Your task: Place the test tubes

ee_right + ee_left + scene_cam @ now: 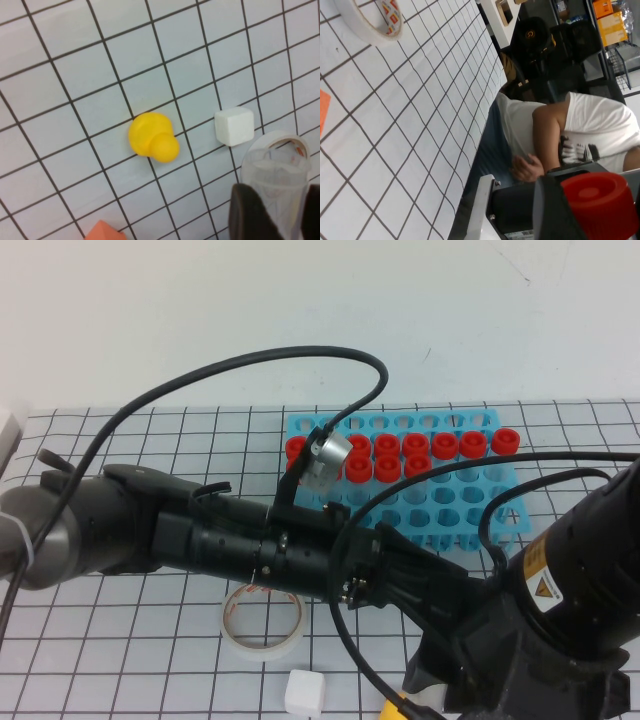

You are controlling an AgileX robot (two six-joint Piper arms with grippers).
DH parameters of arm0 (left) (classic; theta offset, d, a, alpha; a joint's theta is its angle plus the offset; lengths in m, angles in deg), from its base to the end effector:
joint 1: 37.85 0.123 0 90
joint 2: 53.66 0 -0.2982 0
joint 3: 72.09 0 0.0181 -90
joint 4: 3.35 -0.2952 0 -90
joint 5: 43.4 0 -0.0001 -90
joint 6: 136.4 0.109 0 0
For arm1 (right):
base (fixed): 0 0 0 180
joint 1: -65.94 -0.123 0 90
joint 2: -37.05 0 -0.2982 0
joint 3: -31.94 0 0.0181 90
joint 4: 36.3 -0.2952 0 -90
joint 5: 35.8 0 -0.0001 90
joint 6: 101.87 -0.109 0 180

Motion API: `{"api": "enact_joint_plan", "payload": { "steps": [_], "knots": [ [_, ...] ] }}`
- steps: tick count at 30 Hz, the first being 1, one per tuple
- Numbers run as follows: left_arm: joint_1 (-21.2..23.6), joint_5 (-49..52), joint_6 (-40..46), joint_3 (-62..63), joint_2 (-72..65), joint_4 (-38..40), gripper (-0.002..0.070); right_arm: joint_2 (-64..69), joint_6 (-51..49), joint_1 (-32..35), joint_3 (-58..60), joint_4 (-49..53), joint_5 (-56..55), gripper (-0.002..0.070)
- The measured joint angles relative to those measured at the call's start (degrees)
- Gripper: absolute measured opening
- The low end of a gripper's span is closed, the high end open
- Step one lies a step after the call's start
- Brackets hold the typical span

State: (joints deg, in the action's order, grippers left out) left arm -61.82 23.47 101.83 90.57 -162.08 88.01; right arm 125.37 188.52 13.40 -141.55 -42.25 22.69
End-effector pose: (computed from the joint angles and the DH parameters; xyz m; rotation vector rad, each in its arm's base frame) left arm 0.3069 -0.2461 0.2251 0.5627 2.2174 -1.8163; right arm 0.1966 0.2724 0.3173 -2.6434 0.4418 -0.1883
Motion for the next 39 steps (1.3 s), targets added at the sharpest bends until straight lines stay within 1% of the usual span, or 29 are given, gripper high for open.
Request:
{"api": "enact_joint_plan", "payload": {
  "steps": [4,10,11,12,14,16,17,19,22,24,26,28,31,33,35,39],
  "knots": [
    [0.00,0.00,0.05,0.00,0.00,0.24,0.0288,0.00,-0.52,0.00,0.00,0.00,0.00,0.0211],
    [0.00,0.00,0.42,0.00,0.00,0.77,0.0288,0.00,-6.23,0.00,-0.05,0.00,-0.88,0.0212],
    [0.00,0.00,0.42,0.00,0.00,0.77,0.0288,0.00,-6.53,0.00,-0.05,0.00,-0.88,0.0223],
    [0.00,0.00,0.55,0.00,0.00,0.77,0.0288,0.00,-6.95,0.00,-0.05,0.00,-0.88,0.0252],
    [0.00,0.00,0.97,0.00,0.00,1.19,0.0288,0.00,-8.09,0.00,-0.05,0.00,-0.62,0.0340],
    [0.00,-0.12,1.20,0.00,0.00,1.42,0.0288,0.00,-9.24,0.00,-0.05,0.00,-0.30,0.0405],
    [0.00,-0.11,1.35,0.00,0.00,1.52,0.0288,0.00,-9.75,0.00,-0.05,0.17,0.16,0.0426],
    [0.00,-0.19,1.51,0.00,0.00,1.75,0.0288,-0.12,-10.62,0.00,-0.05,1.39,1.71,0.0447],
    [0.32,-0.31,2.06,0.00,0.00,2.44,0.0287,-1.21,-13.93,0.00,-0.05,3.46,4.15,0.0450],
    [0.85,-0.31,2.75,0.00,0.00,3.42,0.0287,-2.90,-17.67,0.00,-0.14,4.81,6.33,0.0429],
    [1.81,-0.31,3.36,0.00,0.00,4.02,0.0287,-5.13,-21.39,0.00,-0.55,5.94,8.73,0.0382],
    [2.61,-0.42,4.43,0.00,0.00,4.25,0.0287,-7.71,-26.91,0.00,-1.16,5.94,10.24,0.0292],
    [3.38,-0.41,5.83,0.00,0.00,4.37,0.0286,-11.30,-36.20,0.00,-1.62,5.94,11.21,0.0111],
    [3.52,-0.41,7.17,0.00,0.00,4.37,0.0286,-13.40,-43.24,-0.09,-1.67,5.94,11.47,0.0052],
    [3.52,-0.80,8.62,0.31,0.12,4.37,0.0286,-15.37,-51.65,-0.09,-1.67,5.94,11.81,0.0024],
    [3.52,-4.06,13.78,2.13,2.42,4.25,0.0286,-18.53,-65.41,-0.09,-1.67,5.94,11.94,0.0008]
  ]
}}
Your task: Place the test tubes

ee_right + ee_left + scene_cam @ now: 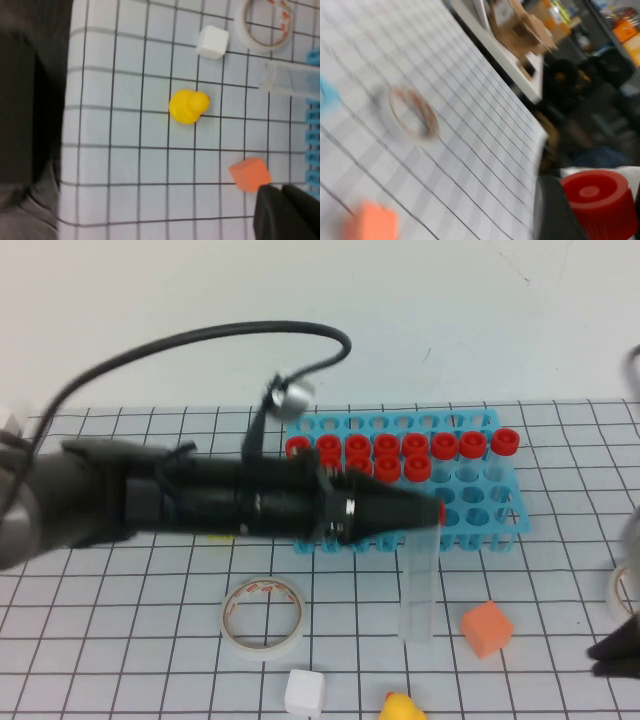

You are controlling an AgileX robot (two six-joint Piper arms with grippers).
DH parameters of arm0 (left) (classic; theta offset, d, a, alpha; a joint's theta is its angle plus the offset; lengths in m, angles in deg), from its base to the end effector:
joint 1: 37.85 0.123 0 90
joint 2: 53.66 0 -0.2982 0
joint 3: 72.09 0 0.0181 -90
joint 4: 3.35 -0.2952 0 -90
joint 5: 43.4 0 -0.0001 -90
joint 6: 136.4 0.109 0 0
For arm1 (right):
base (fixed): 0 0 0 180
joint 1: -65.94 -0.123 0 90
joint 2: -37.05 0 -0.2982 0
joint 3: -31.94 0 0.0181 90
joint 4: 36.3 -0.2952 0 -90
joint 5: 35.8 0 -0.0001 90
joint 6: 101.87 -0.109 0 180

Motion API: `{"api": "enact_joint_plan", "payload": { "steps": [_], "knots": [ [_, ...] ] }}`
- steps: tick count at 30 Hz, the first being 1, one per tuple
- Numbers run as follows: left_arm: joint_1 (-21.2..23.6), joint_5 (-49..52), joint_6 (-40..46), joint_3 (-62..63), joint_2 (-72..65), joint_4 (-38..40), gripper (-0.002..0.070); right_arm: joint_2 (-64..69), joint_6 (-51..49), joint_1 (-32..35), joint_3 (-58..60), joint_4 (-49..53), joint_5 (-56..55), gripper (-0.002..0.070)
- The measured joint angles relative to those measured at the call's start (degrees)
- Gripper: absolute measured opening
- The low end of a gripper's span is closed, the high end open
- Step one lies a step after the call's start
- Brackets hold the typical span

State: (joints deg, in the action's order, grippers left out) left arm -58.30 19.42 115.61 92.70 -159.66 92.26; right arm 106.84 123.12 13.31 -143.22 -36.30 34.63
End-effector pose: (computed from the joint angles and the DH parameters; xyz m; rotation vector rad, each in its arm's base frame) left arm 0.3331 -0.2272 0.2545 0.6358 1.9646 -1.6053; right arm 0.1452 0.1901 0.4091 -1.9059 1.6679 0.0531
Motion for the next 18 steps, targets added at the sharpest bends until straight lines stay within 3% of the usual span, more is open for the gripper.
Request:
{"api": "enact_joint_plan", "payload": {
  "steps": [9,18],
  "knots": [
    [0.00,-10.56,15.89,4.27,10.49,0.23,0.0285,-10.49,-24.99,0.00,5.84,3.70,-3.84,0.0005],
    [0.00,-13.83,29.91,4.74,16.61,0.34,0.0285,-30.44,-32.65,0.00,35.49,4.72,-31.78,0.0003]
  ]
}}
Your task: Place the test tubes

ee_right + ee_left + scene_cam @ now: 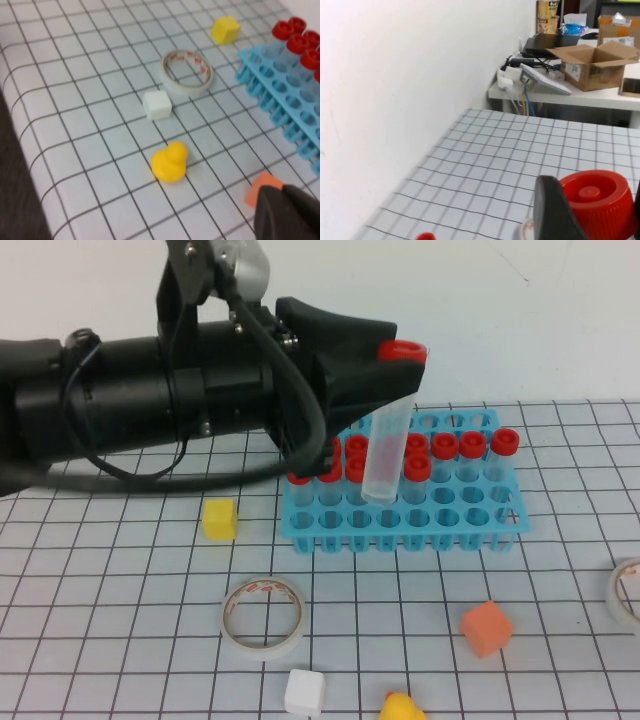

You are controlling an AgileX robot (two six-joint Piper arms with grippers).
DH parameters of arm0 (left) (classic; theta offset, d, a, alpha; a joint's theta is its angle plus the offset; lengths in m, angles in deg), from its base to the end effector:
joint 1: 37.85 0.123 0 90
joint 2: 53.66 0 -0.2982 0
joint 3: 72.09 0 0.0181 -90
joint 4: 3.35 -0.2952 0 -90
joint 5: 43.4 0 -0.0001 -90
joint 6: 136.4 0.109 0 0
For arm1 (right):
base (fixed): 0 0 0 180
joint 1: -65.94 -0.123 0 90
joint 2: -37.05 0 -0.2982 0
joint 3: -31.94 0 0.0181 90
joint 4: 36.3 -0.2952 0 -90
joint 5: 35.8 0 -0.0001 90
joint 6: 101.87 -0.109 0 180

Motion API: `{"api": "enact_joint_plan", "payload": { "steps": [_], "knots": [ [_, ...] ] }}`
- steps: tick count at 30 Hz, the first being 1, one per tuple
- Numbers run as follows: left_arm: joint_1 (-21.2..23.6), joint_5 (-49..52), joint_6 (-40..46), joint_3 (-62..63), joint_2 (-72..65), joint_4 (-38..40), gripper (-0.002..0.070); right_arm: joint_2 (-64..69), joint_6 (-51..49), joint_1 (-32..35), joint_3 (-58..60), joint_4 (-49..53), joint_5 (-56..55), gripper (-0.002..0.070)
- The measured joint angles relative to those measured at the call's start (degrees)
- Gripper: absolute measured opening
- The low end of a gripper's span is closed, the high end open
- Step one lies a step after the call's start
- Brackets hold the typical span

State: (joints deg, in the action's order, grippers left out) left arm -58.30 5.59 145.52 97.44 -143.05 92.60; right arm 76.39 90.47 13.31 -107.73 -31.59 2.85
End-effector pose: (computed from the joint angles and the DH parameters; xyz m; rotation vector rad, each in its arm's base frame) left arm 0.3112 -0.2034 0.3846 0.9637 1.3834 -0.9163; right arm 0.0970 0.1177 0.3312 -1.1466 1.7358 0.3401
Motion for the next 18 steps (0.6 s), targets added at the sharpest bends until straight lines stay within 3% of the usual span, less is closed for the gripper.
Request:
{"api": "enact_joint_plan", "payload": {
  "steps": [8,13,18],
  "knots": [
    [-2.98,-5.68,3.55,0.12,0.67,0.09,0.0285,-6.63,-0.40,0.00,14.58,2.15,-13.01,0.0002],
    [-6.40,-15.47,3.65,0.12,0.67,0.21,0.0285,-6.84,-1.89,0.00,16.62,1.96,-10.26,0.0001],
    [-6.93,-18.62,2.50,0.12,0.67,0.51,0.0285,-6.84,-2.82,0.00,16.89,1.96,-4.40,0.0001]
  ]
}}
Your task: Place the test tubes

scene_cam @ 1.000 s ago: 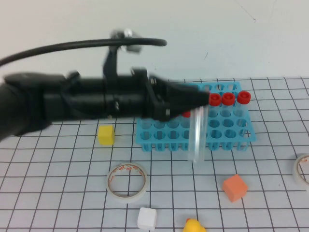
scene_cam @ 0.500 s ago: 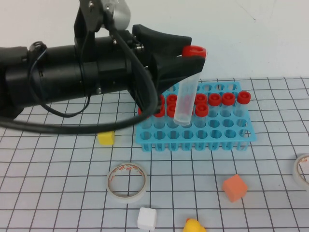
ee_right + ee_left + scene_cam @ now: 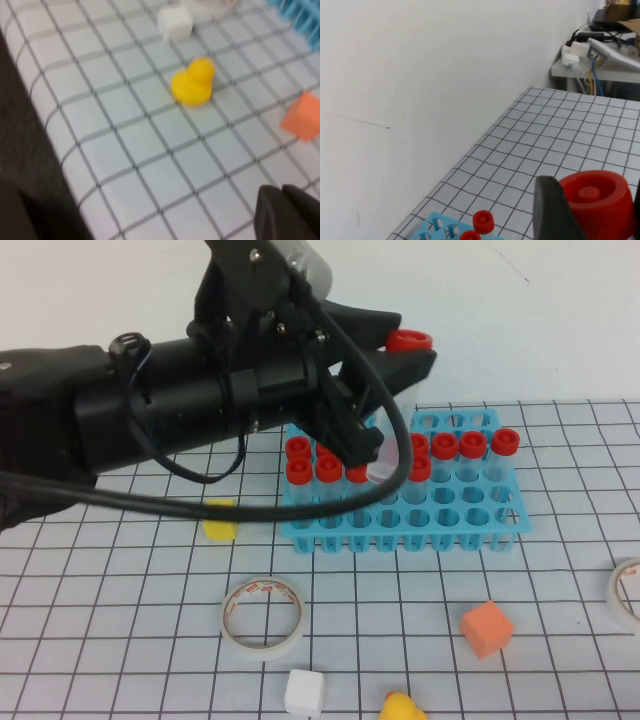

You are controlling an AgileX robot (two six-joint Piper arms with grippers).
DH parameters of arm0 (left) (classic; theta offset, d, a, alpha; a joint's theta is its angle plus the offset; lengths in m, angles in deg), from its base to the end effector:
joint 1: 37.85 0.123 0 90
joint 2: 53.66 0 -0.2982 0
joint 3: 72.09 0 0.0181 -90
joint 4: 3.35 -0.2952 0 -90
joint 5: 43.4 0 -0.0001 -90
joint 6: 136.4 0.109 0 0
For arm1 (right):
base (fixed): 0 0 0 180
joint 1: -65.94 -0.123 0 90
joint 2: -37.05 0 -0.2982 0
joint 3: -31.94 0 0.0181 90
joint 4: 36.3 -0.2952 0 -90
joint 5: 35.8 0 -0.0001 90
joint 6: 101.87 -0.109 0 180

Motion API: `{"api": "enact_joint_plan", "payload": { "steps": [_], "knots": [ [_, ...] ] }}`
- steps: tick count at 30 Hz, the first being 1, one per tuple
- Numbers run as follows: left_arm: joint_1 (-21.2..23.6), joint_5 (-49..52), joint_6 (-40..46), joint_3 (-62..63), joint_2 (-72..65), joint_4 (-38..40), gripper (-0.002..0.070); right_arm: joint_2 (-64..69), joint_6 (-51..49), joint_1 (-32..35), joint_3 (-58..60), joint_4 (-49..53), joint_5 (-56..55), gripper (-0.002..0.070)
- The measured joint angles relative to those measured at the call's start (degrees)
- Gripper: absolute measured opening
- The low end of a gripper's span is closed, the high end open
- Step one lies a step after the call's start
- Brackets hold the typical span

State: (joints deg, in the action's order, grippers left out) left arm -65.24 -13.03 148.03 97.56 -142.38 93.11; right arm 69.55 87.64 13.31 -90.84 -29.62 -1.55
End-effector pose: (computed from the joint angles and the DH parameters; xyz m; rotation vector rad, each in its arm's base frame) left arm 0.3135 -0.2242 0.3838 0.8744 1.4570 -0.7044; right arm 0.0870 0.1021 0.2422 -1.1794 1.8278 0.3068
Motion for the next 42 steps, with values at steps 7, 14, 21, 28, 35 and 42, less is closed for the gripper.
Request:
{"api": "enact_joint_plan", "payload": {
  "steps": [7,14,21,28,35,42],
  "knots": [
    [0.00,-5.17,-0.23,0.00,0.00,0.45,0.0284,0.00,-0.13,0.00,0.00,0.00,3.59,0.0001],
    [0.00,-11.01,-1.23,0.00,0.00,1.14,0.0284,-0.06,-0.22,0.00,0.00,-0.06,3.72,0.0000],
    [0.00,-12.25,-5.73,0.00,0.00,1.27,0.0284,-0.06,-0.22,0.00,0.00,-0.06,3.72,0.0000],
    [-3.28,-11.62,-23.08,3.24,-3.67,-11.12,0.0284,-0.06,-0.22,0.00,0.00,-0.06,3.72,0.0000],
    [-12.12,-27.70,-67.52,7.18,-8.31,-48.13,0.0284,-0.06,-0.22,0.00,0.00,-0.14,3.72,0.0000],
    [-15.73,-44.93,-78.35,7.17,-14.27,-57.87,0.0284,-0.06,-0.22,0.00,0.00,-0.14,3.72,0.0000]
  ]
}}
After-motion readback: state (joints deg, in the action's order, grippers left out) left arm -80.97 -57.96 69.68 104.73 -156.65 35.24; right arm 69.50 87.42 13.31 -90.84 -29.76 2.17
